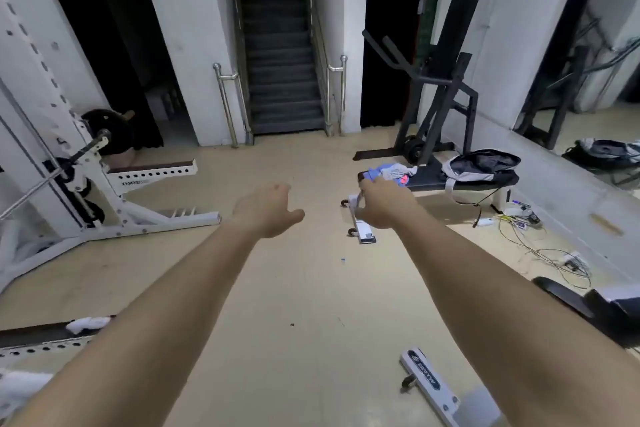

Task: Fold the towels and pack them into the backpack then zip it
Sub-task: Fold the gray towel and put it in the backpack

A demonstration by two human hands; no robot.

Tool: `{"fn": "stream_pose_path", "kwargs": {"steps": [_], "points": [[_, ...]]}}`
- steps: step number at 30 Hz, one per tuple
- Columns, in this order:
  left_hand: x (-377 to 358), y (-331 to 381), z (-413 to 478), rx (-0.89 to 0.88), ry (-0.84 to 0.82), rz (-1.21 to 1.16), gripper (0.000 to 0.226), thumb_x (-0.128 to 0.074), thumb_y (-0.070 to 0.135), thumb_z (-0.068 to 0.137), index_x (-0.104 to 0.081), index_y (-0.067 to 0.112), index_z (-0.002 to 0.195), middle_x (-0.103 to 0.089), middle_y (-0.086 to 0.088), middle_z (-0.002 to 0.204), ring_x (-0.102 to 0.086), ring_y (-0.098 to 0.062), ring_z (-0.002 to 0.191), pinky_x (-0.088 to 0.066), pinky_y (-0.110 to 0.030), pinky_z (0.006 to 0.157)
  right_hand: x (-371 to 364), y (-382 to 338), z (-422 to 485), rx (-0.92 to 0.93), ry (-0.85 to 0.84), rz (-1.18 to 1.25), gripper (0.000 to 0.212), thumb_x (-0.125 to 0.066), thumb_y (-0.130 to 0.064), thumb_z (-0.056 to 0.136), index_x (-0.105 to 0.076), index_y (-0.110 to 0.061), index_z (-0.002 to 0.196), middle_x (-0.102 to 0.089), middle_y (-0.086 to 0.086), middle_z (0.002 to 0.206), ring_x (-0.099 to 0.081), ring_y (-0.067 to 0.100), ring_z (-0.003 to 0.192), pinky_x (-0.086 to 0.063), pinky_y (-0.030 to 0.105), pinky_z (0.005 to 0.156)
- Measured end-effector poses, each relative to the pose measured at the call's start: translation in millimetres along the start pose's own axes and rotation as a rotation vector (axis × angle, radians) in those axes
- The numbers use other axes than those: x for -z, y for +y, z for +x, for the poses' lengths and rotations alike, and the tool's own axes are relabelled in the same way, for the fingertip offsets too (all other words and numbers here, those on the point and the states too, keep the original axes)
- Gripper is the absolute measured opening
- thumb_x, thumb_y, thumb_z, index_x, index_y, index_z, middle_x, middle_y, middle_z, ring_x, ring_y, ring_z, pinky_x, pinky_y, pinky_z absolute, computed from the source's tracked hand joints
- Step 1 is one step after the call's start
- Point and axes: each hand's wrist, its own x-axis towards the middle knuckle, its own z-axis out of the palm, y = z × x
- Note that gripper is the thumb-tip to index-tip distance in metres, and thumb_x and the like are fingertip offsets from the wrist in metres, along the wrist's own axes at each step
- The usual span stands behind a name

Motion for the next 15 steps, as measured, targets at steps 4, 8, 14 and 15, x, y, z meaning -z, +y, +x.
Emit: {"fn": "stream_pose_path", "kwargs": {"steps": [4, 8, 14, 15], "points": [[-5.2, -4.7, 92.1, -0.022, -0.079, 0.038, 0.067, -0.049, 0.053, 0.094, -0.035, 0.018, 0.150, -0.040, -0.006, 0.152, -0.045, -0.028, 0.134, -0.043, -0.044, 0.103, -8.1, 18.8, 64.7, -0.076, -0.062, 0.056, 0.040, -0.051, -0.033, 0.089, -0.049, -0.017, 0.125, -0.051, 0.008, 0.129, -0.054, 0.030, 0.108, -0.041, 0.040, 0.076], [-26.7, 6.3, 183.0, -0.064, -0.125, 0.058, 0.066, -0.050, 0.052, 0.093, -0.038, 0.019, 0.148, -0.044, -0.007, 0.149, -0.046, -0.030, 0.132, -0.044, -0.044, 0.102, -16.8, 56.3, 132.1, -0.114, -0.084, 0.065, 0.031, -0.050, -0.032, 0.088, -0.052, -0.018, 0.115, -0.053, 0.006, 0.121, -0.053, 0.029, 0.103, -0.042, 0.039, 0.075], [-79.0, 47.6, 338.3, -0.106, -0.187, 0.093, 0.063, -0.049, 0.051, 0.092, -0.039, 0.019, 0.146, -0.044, -0.004, 0.146, -0.048, -0.027, 0.129, -0.046, -0.041, 0.097, -51.6, 146.1, 254.6, -0.184, -0.110, 0.063, 0.044, -0.052, -0.036, 0.092, -0.048, -0.016, 0.130, -0.050, 0.007, 0.131, -0.052, 0.030, 0.116, -0.042, 0.040, 0.079], [-85.2, 59.7, 368.5, -0.119, -0.196, 0.095, 0.061, -0.049, 0.050, 0.093, -0.040, 0.019, 0.145, -0.045, -0.004, 0.145, -0.048, -0.027, 0.128, -0.046, -0.040, 0.096, -54.9, 164.6, 277.5, -0.193, -0.112, 0.058, 0.045, -0.052, -0.036, 0.093, -0.047, -0.016, 0.133, -0.049, 0.008, 0.132, -0.051, 0.030, 0.118, -0.042, 0.041, 0.081]]}}
